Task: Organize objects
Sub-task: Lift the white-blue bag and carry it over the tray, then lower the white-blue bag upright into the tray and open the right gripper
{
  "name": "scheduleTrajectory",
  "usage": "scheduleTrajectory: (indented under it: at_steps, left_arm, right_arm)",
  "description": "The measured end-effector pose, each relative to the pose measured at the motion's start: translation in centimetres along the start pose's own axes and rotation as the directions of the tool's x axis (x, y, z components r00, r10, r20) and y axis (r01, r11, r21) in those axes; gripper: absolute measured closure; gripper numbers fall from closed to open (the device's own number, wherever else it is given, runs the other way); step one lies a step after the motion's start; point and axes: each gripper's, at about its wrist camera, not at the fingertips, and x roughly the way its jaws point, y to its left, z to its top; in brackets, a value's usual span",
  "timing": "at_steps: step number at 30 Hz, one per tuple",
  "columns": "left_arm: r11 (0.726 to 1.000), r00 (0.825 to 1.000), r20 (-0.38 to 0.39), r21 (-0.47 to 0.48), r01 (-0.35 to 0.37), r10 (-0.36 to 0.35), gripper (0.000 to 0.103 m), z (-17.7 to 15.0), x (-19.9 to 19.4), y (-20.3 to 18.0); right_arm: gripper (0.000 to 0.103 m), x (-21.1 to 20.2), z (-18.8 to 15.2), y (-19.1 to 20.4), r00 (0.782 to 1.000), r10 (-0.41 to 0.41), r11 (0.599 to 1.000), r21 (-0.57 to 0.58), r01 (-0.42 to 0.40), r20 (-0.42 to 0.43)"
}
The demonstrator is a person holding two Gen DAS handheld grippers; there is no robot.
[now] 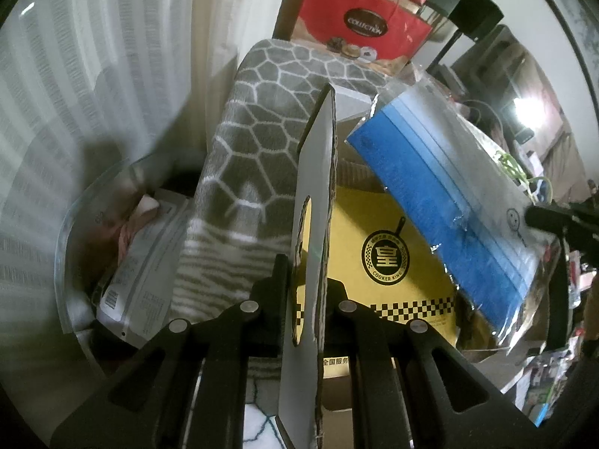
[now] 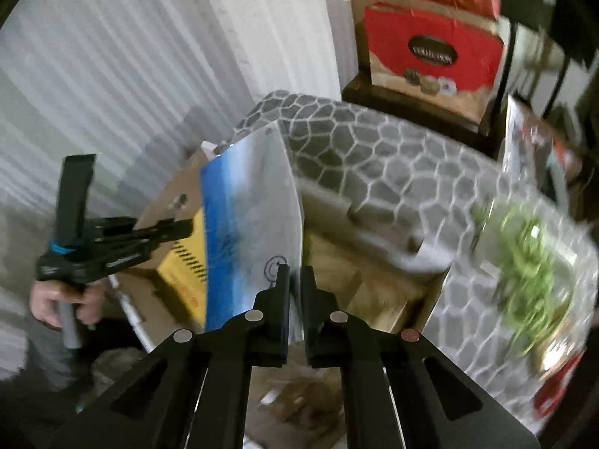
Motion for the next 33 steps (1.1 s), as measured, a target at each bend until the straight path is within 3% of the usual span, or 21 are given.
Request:
scheduleTrajectory:
  at_steps: [9, 16, 22, 33]
  left_arm:
    - [1.000, 1.000, -0.001, 0.001, 0.000, 0.000, 0.093, 0.0, 0.0, 0.1]
    - [1.000, 1.000, -0.002, 0.002, 0.002, -0.002, 0.094, 0.0, 0.0, 0.2]
    - [1.000, 1.000, -0.002, 0.002, 0.000, 0.000, 0.094, 0.0, 0.0, 0.2]
    - [1.000, 1.000, -0.003, -0.001, -0.004, 0.004, 0.094, 0.0, 0.1, 0.0]
  right_arm:
    - [0.097, 2.2, 1.7, 2.0, 0.985, -0.170, 0.953, -0.256, 0.163, -0.008]
    - [0.098, 2.0, -0.2, 1.1, 0.998, -0.014, 0.984, -0.176, 0.003, -0.060]
    - [0.098, 2.1, -2.6, 0.5, 0.990, 0.110, 0.994, 0.034, -0.108, -0.087]
    - [0.099, 3.3, -1.9, 2.1, 0.986, 0.146, 0.988, 0.064, -0.141, -0.079]
